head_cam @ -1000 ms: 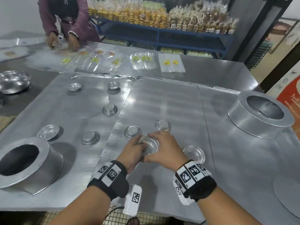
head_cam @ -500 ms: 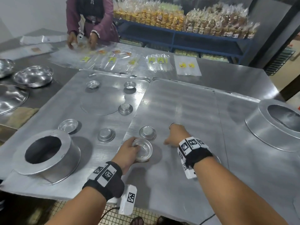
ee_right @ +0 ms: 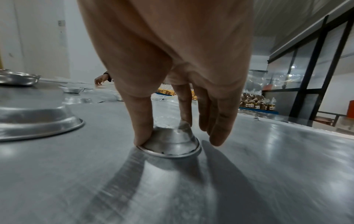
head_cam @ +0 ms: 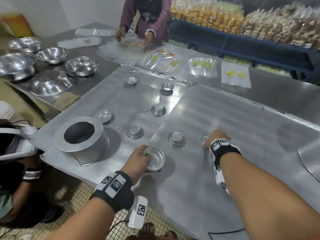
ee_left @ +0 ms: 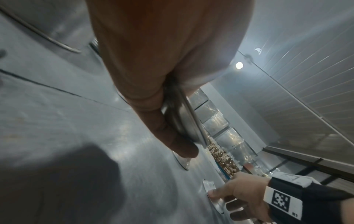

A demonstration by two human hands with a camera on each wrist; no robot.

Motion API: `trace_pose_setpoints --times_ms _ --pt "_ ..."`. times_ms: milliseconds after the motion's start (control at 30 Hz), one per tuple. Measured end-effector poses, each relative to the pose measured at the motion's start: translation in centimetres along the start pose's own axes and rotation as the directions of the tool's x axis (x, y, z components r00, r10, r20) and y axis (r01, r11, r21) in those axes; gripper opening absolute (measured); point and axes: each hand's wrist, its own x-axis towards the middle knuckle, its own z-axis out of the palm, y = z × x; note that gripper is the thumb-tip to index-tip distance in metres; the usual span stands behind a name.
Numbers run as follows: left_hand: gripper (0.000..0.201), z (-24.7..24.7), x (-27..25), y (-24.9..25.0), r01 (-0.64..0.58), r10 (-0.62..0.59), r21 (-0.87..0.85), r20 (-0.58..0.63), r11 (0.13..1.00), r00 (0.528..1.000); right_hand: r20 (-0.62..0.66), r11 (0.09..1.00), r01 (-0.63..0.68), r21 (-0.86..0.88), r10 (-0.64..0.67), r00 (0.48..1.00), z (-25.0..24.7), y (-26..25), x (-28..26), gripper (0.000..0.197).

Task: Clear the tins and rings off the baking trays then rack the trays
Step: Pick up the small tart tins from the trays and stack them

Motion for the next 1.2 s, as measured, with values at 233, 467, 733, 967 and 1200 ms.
trace_pose_setpoints --times_ms 233,467,733,967,1200 --pt "0.027 -1.0 -1.7 -0.8 0.022 -0.022 -0.010 -0.075 1.000 0.997 -0.089 0.993 0.102 0.063 -0.096 0.991 -0.6 0.2 -0.5 0.019" --pt "0.029 -0.5 -2.5 -0.9 0.025 -0.026 -0.012 -0.122 1.000 0.992 -0.144 0.943 0.188 0.274 -0.153 0.978 -1.5 -0.8 -3.1 0.059" --pt "0.023 1.0 -2.3 -0.4 0.007 -0.026 -0.161 -0.117 0.987 0.993 -0.329 0.584 0.530 0.614 -0.421 0.845 -2.0 -1.6 -10.8 0.068" --pt "0.051 1.3 -1.3 0.2 0.058 -0.067 -0.267 -0.025 0.962 0.997 -0.329 0.304 0.607 0.734 -0.624 0.709 0.6 -1.9 -15.2 0.066" --pt "0.041 0.4 0.2 0.7 0.011 -0.005 -0.132 0.051 0.991 0.999 -0.234 0.366 0.607 0.706 -0.688 0.687 2.7 -2.9 -16.9 0.067"
